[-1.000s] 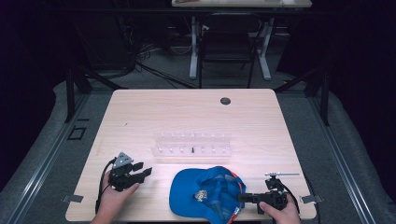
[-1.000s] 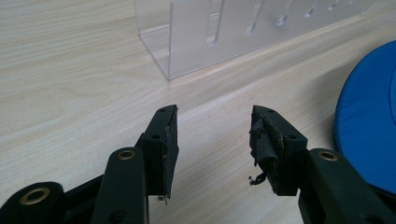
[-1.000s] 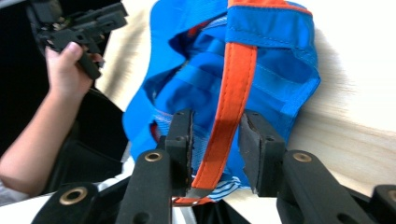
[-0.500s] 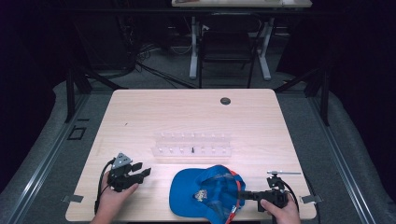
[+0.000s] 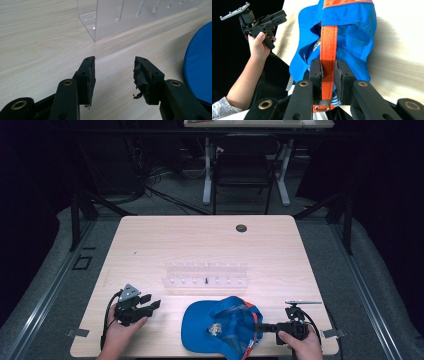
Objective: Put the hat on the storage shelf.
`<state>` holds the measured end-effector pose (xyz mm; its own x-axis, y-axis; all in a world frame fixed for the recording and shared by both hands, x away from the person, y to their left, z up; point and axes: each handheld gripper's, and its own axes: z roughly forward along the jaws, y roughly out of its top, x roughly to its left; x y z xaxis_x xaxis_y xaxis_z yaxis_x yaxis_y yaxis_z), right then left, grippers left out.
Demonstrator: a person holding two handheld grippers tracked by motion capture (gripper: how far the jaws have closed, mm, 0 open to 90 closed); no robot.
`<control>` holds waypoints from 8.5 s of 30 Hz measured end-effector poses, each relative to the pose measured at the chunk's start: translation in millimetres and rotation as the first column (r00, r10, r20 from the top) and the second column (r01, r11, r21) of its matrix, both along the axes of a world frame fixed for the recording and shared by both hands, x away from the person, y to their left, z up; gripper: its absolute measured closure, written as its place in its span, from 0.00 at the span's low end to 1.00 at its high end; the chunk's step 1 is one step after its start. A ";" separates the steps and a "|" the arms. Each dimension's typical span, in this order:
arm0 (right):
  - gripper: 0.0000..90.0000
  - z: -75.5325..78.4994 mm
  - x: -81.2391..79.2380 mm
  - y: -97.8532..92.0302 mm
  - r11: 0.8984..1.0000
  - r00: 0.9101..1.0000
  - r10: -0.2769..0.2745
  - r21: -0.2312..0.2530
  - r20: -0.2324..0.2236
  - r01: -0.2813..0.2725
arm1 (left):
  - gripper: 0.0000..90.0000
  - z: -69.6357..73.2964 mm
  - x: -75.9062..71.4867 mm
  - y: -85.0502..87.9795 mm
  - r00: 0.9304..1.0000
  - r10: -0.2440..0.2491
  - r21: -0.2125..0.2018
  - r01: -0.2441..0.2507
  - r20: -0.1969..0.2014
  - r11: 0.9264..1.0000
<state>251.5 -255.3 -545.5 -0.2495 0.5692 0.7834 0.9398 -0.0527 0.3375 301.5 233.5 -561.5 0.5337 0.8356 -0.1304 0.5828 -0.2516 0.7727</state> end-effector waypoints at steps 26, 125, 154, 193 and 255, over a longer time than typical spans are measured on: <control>0.87 82.5 36.2 6.8 0.964 0.998 0.046 -0.259 -0.035 -0.053 | 0.58 -0.1 -0.4 -0.7 1.000 -0.008 0.007 0.008 -0.004 1.000; 0.87 217.1 80.0 13.0 0.999 0.998 0.040 -0.005 -0.047 -0.040 | 0.56 -2.3 -1.5 -9.5 1.000 -0.028 0.006 0.028 -0.008 1.000; 0.87 246.6 102.9 42.7 0.995 0.998 0.061 0.080 -0.006 -0.060 | 0.56 -2.0 -1.8 -10.6 0.999 -0.039 -0.001 0.039 -0.008 0.999; 0.87 260.5 133.5 57.4 0.991 1.000 0.000 0.137 0.024 -0.003 | 0.56 6.6 -7.6 -18.0 0.998 -0.061 -0.011 0.061 0.033 0.998; 0.87 255.9 148.8 88.7 0.988 0.999 -0.002 0.157 0.035 -0.003 | 0.98 100.6 4.5 -133.7 0.921 -0.288 0.148 0.257 0.261 0.955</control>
